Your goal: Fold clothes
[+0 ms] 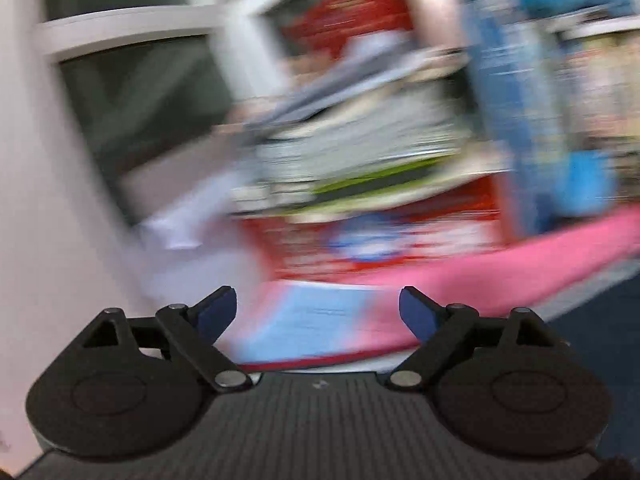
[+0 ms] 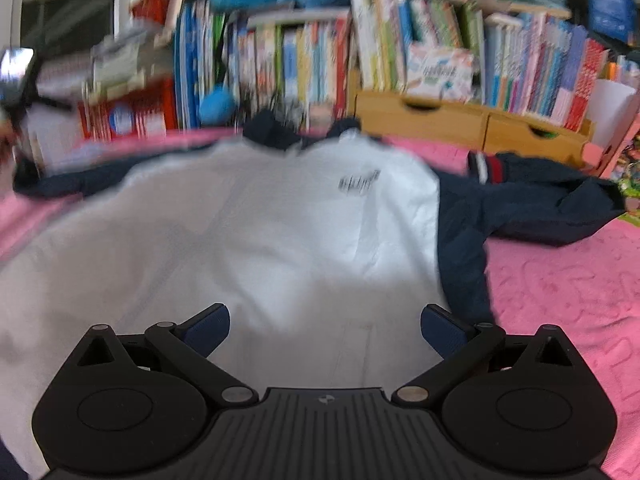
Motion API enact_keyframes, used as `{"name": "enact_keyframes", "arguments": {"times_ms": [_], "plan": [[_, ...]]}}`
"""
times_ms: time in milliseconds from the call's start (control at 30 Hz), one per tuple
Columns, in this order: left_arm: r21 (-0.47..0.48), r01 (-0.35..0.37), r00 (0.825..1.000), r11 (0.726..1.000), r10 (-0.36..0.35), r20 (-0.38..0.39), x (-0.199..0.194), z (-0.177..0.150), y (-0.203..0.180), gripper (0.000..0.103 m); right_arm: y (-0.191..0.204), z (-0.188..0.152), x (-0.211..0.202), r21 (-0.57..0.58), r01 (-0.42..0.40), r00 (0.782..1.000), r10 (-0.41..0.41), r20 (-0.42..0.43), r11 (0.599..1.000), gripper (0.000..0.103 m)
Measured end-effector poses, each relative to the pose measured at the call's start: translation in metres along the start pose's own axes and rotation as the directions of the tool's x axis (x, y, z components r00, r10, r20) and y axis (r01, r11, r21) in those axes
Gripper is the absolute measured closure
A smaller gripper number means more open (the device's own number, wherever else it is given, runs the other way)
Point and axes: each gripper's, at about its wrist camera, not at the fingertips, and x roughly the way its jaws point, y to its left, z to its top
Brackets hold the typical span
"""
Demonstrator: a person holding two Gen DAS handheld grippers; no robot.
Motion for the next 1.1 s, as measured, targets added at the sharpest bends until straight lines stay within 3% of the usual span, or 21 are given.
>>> {"name": "enact_keyframes", "arguments": {"times_ms": [67,167,233,300,400,533,567,633,667,733,800,833,867,900,933,1033,1100], "plan": [[0.004,0.175,0.985,0.985,-0.175,-0.009,-0.02,-0.001,-0.028,0.014,-0.017,0.017,-0.004,-0.002,0.037,0.999,-0.037,0.04,0.999,0.0],[-0.007,0.375,0.926,0.927,-0.375,-0.044,-0.042,-0.013,-0.075,0.014,-0.044,0.045,0.0,-0.067,0.168,0.981,-0.16,0.107,0.983,0.0],[0.022,0.457,0.888,0.889,-0.455,-0.064,-0.053,-0.025,-0.111,0.014,-0.063,0.065,0.012,-0.12,0.265,0.957,-0.246,0.153,0.957,0.0],[0.084,0.48,0.877,0.873,-0.474,-0.083,-0.058,-0.038,-0.14,0.014,-0.084,0.084,0.037,-0.17,0.353,0.93,-0.326,0.168,0.92,0.0],[0.135,0.471,0.882,0.872,-0.458,-0.113,-0.057,-0.054,-0.166,0.013,-0.118,0.108,0.081,-0.248,0.442,0.896,-0.415,0.156,0.862,0.003],[0.078,0.467,0.883,0.881,-0.461,-0.086,-0.054,-0.062,-0.161,0.005,-0.146,0.125,0.152,-0.316,0.442,0.891,-0.452,0.045,0.839,0.005],[0.054,0.472,0.88,0.88,-0.467,-0.087,-0.051,-0.063,-0.158,0.0,-0.151,0.126,0.171,-0.335,0.444,0.884,-0.467,0.013,0.831,0.005],[0.003,0.485,0.871,0.875,-0.482,-0.099,-0.044,-0.063,-0.153,0.0,-0.159,0.125,0.203,-0.37,0.459,0.857,-0.512,-0.054,0.808,0.005],[-0.011,0.488,0.868,0.873,-0.487,-0.102,-0.041,-0.063,-0.152,0.0,-0.164,0.121,0.215,-0.376,0.464,0.848,-0.525,-0.074,0.802,0.005],[-0.019,0.491,0.865,0.871,-0.49,-0.104,-0.039,-0.063,-0.151,0.0,-0.17,0.118,0.218,-0.335,0.474,0.852,-0.52,-0.056,0.814,0.007],[-0.012,0.486,0.869,0.874,-0.484,-0.101,-0.039,-0.062,-0.154,0.0,-0.172,0.118,0.217,-0.31,0.488,0.845,-0.53,-0.065,0.816,0.03],[-0.007,0.482,0.871,0.876,-0.48,-0.099,-0.04,-0.062,-0.154,0.0,-0.173,0.118,0.217,-0.299,0.496,0.841,-0.536,-0.069,0.815,0.061],[-0.003,0.479,0.874,0.878,-0.477,-0.098,-0.041,-0.062,-0.155,0.0,-0.173,0.118,0.216,-0.288,0.503,0.837,-0.543,-0.074,0.815,0.083],[0.001,0.476,0.875,0.879,-0.474,-0.096,-0.042,-0.062,-0.155,0.0,-0.172,0.118,0.214,-0.286,0.525,0.825,-0.561,-0.059,0.802,0.084],[0.004,0.474,0.877,0.88,-0.472,-0.095,-0.042,-0.063,-0.155,0.0,-0.173,0.12,0.208,-0.258,0.574,0.79,-0.609,-0.076,0.777,0.088],[0.005,0.473,0.877,0.881,-0.471,-0.095,-0.042,-0.063,-0.155,0.0,-0.181,0.127,0.161,-0.085,0.618,0.785,-0.62,-0.004,0.782,0.092],[0.006,0.473,0.877,0.881,-0.47,-0.094,-0.042,-0.063,-0.155,0.0,-0.194,0.13,0.121,0.013,0.65,0.758,-0.65,0.053,0.76,0.093]]}}
